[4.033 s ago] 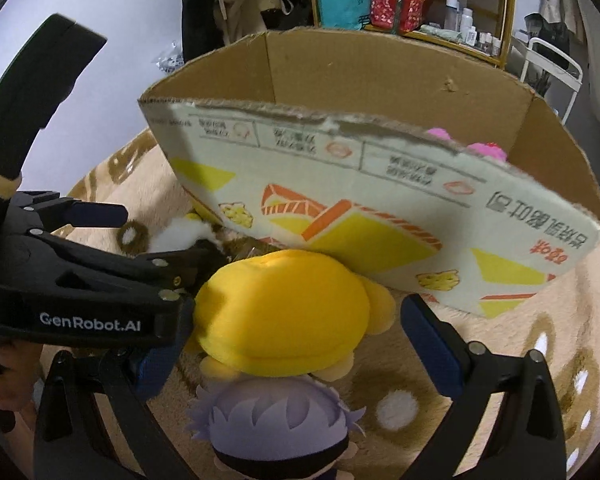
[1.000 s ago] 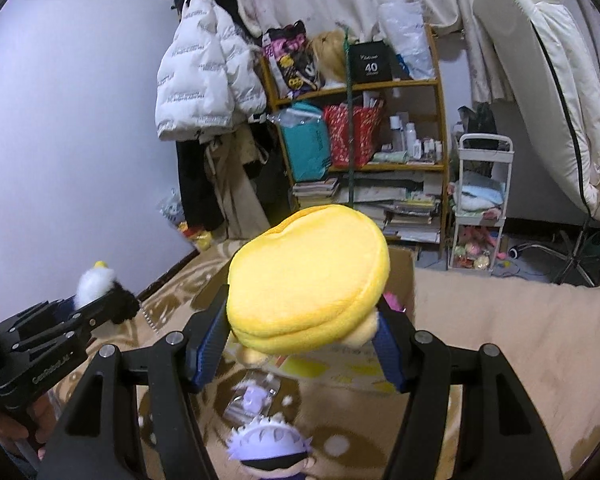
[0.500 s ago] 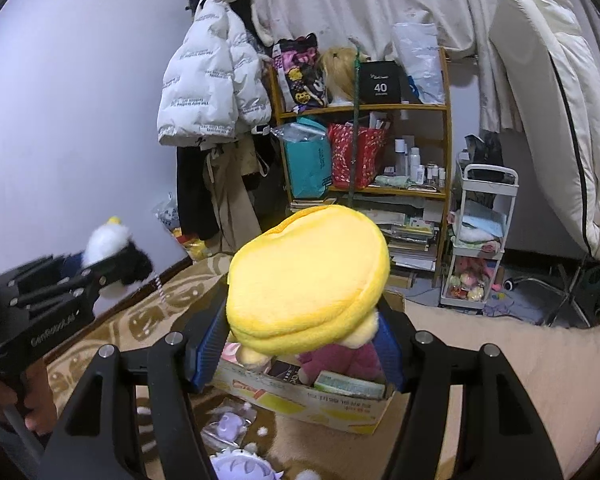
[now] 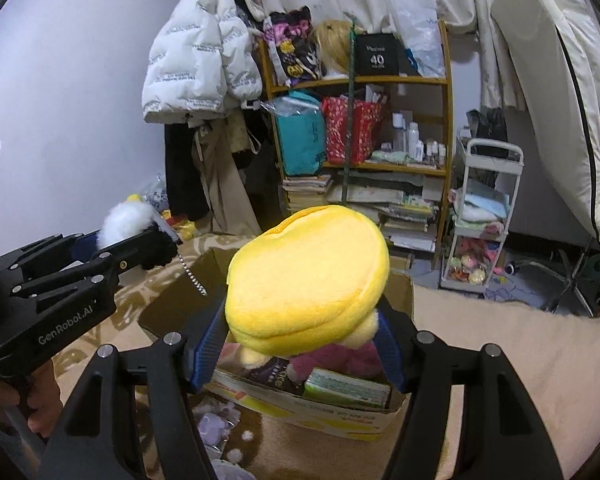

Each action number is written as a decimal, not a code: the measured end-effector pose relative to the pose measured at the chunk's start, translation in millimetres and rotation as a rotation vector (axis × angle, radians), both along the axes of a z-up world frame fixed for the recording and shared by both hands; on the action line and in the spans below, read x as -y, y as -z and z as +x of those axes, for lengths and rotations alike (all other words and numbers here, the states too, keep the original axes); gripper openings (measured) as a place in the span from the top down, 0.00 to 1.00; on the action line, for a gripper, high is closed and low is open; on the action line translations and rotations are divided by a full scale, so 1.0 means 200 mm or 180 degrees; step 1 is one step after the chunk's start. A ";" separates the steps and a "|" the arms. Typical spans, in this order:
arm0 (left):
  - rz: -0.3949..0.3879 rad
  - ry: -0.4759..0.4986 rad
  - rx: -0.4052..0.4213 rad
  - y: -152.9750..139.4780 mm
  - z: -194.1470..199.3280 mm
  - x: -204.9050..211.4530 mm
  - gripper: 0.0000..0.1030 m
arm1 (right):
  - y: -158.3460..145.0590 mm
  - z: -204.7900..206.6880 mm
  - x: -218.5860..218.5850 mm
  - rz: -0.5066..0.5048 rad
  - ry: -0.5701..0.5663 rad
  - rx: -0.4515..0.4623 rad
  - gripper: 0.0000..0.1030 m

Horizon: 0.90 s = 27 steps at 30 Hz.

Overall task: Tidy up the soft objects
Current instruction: 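Lift the pom-pom toy with the left tool while the right tool carries the yellow plush over the box, then open the left tool to drop the pom-pom into the box while the right tool drops the yellow plush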

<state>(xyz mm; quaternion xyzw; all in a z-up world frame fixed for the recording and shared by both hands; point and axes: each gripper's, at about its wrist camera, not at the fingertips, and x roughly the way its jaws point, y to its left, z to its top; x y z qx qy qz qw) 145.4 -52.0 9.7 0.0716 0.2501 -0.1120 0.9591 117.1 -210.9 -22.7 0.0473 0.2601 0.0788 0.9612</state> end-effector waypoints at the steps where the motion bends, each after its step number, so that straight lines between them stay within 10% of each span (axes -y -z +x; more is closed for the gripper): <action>1: 0.0003 -0.0006 -0.0033 0.02 0.02 0.00 0.68 | 0.02 0.01 0.01 0.0021 0.0025 -0.0038 0.32; 27: 0.0141 0.0020 -0.0665 0.29 0.18 0.09 0.65 | 0.17 0.10 0.07 0.0127 0.0101 -0.0479 0.24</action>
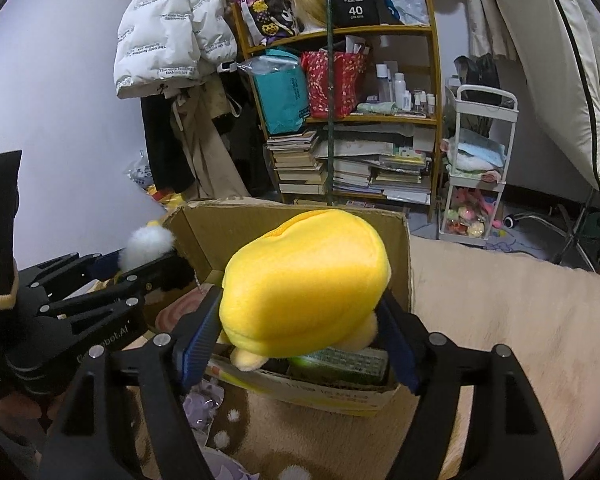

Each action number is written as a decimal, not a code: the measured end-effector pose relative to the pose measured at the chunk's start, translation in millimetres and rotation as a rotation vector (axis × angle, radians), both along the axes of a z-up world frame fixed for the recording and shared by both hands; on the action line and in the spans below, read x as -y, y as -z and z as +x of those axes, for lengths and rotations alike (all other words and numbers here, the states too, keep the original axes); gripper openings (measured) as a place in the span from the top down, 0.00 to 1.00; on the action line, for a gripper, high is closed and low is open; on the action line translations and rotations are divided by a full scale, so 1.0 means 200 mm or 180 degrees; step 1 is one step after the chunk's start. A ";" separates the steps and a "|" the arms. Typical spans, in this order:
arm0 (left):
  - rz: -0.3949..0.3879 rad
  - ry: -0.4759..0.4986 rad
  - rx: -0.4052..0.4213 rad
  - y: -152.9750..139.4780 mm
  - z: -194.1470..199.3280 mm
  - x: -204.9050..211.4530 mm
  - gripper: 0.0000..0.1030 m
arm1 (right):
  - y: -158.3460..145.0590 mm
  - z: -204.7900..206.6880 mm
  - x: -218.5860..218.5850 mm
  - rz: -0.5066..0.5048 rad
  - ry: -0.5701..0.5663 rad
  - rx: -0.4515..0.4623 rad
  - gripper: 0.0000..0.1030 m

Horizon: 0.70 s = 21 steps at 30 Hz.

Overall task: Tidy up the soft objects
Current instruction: 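Open the left tool to drop the pom-pom into the box while the right tool drops the yellow plush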

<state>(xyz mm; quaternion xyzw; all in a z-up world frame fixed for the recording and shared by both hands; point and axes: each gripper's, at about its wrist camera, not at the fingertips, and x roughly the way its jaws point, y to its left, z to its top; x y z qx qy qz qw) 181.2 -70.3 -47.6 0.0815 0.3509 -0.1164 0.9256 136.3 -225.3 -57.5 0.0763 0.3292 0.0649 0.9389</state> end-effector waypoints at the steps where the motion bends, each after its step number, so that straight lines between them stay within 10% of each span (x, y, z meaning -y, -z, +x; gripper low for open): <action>1: 0.0009 0.0000 0.0003 0.00 0.00 0.00 0.63 | 0.00 0.00 0.00 0.0005 0.0003 -0.0005 0.23; 21: 0.0041 -0.0183 -0.0015 -0.04 -0.02 -0.06 0.21 | -0.04 -0.04 0.06 0.0043 0.0121 0.0088 0.00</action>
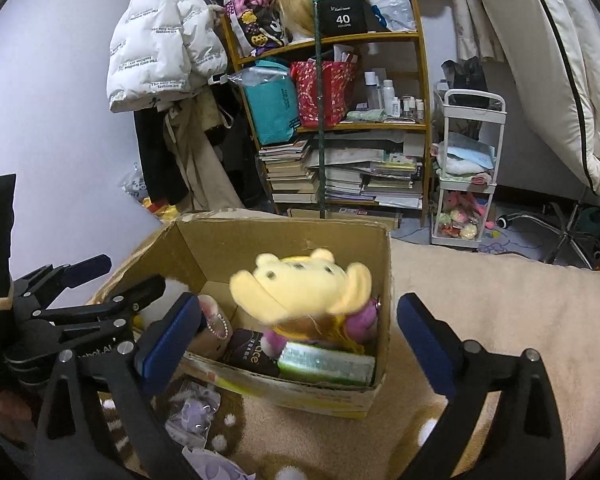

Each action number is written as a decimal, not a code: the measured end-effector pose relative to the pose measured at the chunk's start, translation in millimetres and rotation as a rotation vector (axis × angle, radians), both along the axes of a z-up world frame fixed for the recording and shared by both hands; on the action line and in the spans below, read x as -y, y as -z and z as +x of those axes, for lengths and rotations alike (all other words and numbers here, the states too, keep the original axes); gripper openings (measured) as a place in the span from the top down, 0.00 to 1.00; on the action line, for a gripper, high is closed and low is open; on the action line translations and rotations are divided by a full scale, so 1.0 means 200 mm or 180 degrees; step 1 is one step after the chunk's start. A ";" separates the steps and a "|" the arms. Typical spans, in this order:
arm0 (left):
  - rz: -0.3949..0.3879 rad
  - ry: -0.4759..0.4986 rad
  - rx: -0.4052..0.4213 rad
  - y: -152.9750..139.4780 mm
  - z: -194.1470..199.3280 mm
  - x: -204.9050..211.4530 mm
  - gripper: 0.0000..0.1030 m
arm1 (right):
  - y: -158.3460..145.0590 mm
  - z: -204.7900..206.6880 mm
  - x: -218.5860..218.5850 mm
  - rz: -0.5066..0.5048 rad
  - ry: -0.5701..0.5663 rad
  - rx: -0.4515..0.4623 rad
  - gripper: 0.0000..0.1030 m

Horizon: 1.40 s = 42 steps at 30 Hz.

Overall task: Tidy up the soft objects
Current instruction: 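Open the left tool to drop the pom-pom into the box while the right tool drops the yellow plush, then withdraw both tools toward the clear bag and the white-haired doll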

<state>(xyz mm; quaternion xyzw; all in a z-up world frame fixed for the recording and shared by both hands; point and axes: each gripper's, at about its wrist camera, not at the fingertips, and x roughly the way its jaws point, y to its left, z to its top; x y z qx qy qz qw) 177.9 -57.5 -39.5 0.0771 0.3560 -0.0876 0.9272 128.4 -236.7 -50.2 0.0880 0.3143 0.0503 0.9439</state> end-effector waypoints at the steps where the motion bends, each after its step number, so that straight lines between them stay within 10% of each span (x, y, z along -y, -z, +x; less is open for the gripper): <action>1: 0.0002 -0.0007 -0.0006 0.00 0.00 0.00 0.20 | 0.00 -0.01 0.01 0.0004 0.0005 0.0002 0.00; 12: 0.0002 -0.0041 -0.0003 -0.06 -0.14 -0.08 0.06 | -0.07 -0.15 0.02 -0.0011 0.0045 0.0024 0.00; 42: -0.0175 -0.0080 -0.0698 -0.01 -0.48 -0.29 0.06 | -0.01 -0.47 -0.18 -0.0177 -0.0122 -0.0429 0.00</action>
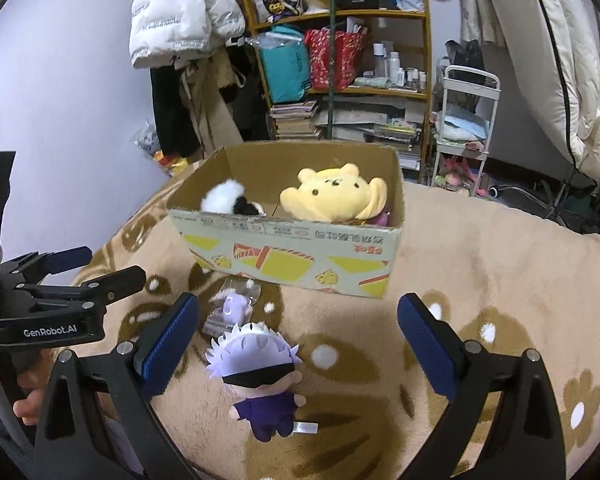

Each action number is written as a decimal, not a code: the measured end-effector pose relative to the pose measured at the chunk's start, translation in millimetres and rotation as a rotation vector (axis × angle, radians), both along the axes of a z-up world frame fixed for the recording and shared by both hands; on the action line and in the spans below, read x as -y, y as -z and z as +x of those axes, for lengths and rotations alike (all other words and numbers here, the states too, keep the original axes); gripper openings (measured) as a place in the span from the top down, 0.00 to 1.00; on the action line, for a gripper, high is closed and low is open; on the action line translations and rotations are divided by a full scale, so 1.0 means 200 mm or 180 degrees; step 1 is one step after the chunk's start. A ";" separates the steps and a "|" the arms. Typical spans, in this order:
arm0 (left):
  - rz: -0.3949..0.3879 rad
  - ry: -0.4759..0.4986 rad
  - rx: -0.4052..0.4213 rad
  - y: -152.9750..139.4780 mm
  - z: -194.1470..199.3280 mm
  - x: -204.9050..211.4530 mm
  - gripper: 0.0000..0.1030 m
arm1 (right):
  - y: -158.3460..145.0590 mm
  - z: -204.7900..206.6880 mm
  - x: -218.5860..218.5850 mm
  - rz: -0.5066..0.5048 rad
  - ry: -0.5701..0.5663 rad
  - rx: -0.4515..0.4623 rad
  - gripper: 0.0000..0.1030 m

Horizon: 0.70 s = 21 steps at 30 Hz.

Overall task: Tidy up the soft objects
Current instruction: 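Withdraw both tools toward the clear bag and the white-haired doll, then grasp the clear bag with purple toy with the left tool while the right tool grasps the white-haired doll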

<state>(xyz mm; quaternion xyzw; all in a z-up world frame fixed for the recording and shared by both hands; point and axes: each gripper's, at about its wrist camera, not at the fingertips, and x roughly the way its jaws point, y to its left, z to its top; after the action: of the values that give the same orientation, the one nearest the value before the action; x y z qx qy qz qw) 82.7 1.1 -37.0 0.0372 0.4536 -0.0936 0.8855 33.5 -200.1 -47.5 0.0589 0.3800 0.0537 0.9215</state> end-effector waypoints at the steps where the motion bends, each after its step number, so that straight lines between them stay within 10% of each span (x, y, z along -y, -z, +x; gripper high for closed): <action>1: -0.0017 0.0007 -0.0041 0.01 0.01 0.00 0.06 | 0.01 0.01 -0.01 -0.0003 -0.0010 -0.0022 0.00; 21: -0.0175 0.0038 -0.0716 0.32 0.26 0.08 0.06 | 0.32 0.18 -0.12 -0.0007 -0.0240 -0.0703 0.00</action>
<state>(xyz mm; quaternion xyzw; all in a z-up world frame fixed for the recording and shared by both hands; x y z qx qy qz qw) 133.9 -15.8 -100.8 0.0049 0.5472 -0.1150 0.8291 69.4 -175.6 -110.8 0.0492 0.4812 0.0810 0.8715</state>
